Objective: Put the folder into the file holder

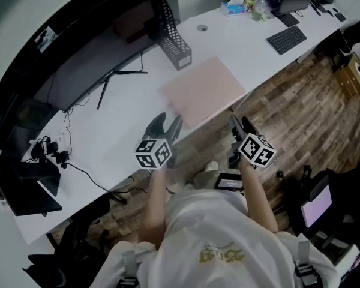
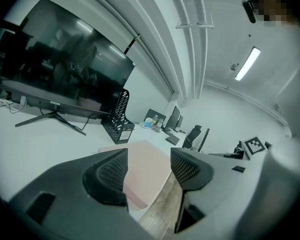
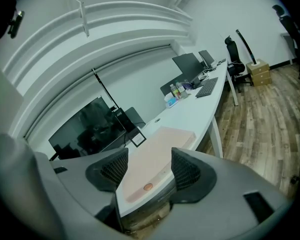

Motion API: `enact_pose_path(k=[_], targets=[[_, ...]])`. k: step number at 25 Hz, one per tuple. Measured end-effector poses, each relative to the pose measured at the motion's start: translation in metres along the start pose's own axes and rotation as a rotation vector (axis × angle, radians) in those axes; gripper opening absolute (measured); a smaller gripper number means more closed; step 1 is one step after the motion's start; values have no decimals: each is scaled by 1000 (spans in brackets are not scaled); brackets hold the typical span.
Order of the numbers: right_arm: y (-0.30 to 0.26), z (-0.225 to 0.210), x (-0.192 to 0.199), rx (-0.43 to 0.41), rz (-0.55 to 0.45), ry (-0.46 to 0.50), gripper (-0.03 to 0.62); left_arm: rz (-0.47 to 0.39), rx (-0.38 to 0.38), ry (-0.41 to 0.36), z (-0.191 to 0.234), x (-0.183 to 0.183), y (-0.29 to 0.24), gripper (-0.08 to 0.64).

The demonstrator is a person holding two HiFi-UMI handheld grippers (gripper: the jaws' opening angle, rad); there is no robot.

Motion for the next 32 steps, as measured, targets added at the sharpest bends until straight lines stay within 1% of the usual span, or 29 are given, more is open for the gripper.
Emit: enact_pose_path(k=[4, 9, 12, 15, 19, 23, 28, 32], targets=[[-31, -9, -7, 11, 3, -33, 268, 35, 1, -9, 13, -6, -32, 270], [-55, -26, -28, 28, 5, -62, 281, 76, 14, -49, 9, -13, -71, 272], [-65, -38, -40, 41, 5, -63, 285, 128, 24, -85, 8, -10, -95, 290], [-72, -52, -45, 53, 15, -77, 287, 178, 24, -110, 8, -3, -112, 292], [-80, -67, -43, 65, 34, -110, 288, 242, 16, -155, 11, 8, -129, 302], [-83, -76, -41, 115, 47, -130, 288, 310, 25, -200, 18, 16, -141, 316], [-96, -86, -25, 160, 63, -170, 291, 357, 48, -245, 40, 19, -159, 325], [-105, -91, -15, 189, 95, -185, 298, 431, 38, -278, 64, 30, -169, 335]])
Point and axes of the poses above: the fingertips, and each gripper's own axes: y backward along the fingers, z to its left, x out of its underside, the point moved 4 cm from there along y, backward along the fingers, and after that the axes turned 8 degrees about -z, right-handed, at the moved point
